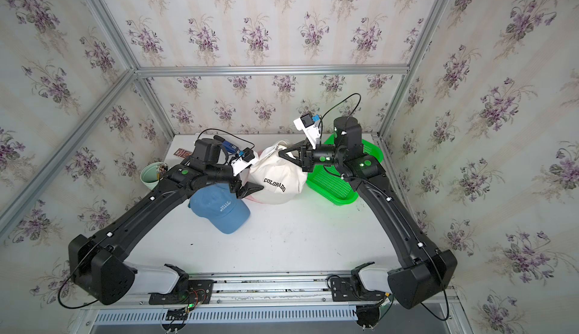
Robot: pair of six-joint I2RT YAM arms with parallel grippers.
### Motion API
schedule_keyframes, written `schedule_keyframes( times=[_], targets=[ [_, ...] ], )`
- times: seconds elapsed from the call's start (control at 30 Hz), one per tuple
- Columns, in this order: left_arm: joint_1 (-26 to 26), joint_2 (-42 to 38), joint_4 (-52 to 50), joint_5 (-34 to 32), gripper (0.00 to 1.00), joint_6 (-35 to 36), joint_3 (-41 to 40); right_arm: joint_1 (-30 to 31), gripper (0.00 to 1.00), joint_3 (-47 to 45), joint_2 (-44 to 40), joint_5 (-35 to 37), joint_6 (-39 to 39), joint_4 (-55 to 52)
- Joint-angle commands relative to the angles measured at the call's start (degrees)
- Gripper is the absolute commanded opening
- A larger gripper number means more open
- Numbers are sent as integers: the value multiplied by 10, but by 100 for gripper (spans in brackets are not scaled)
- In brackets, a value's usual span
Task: Turn the baseball cap inside out
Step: Turn over the baseball cap.
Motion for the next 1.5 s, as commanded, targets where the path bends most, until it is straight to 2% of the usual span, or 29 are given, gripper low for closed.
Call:
schedule_keyframes(
  times=[0.0,0.13,0.27,0.37,0.47,0.53,0.63,0.67,0.73,0.77,0.83,0.9,1.03,1.13,1.3,1.47],
  targets=[
    [0,-1,18,45,91,-15,3,0,2,-3,1,-13,-10,29],
    [-3,-11,51,95,68,-45,-26,-1,1,-18,3,-12,16,71],
    [-7,-15,76,98,52,-63,-55,-1,1,-27,6,-23,44,117],
    [-8,-13,77,106,27,-70,-59,0,0,-27,10,-23,51,128],
    [-8,-17,75,106,18,-80,-56,0,0,-28,15,-19,53,130],
    [-9,-23,77,99,0,-89,-57,0,0,-32,17,-12,56,131],
    [-10,-31,80,89,0,-107,-63,-1,4,-31,20,17,53,117],
    [-10,-33,80,85,0,-113,-65,-1,10,-26,22,37,47,100],
    [-10,-37,78,85,0,-135,-66,-2,30,-5,32,113,31,46],
    [-10,-37,74,84,0,-151,-65,-3,37,5,38,152,26,20],
    [-10,-27,55,80,0,-192,-56,-4,45,25,49,248,18,-22],
    [-10,-9,4,82,0,-205,-37,-5,52,32,47,311,13,-39],
    [-11,3,-15,80,0,-230,-42,-6,57,7,9,376,-5,-29],
    [-10,8,-25,77,0,-242,-43,-3,57,-27,-31,389,-31,-33],
    [-10,35,-60,83,0,-251,-12,20,55,-85,-87,361,-86,-56],
    [-12,47,-87,115,0,-269,15,65,58,-116,-80,378,-145,-58]
  ],
)
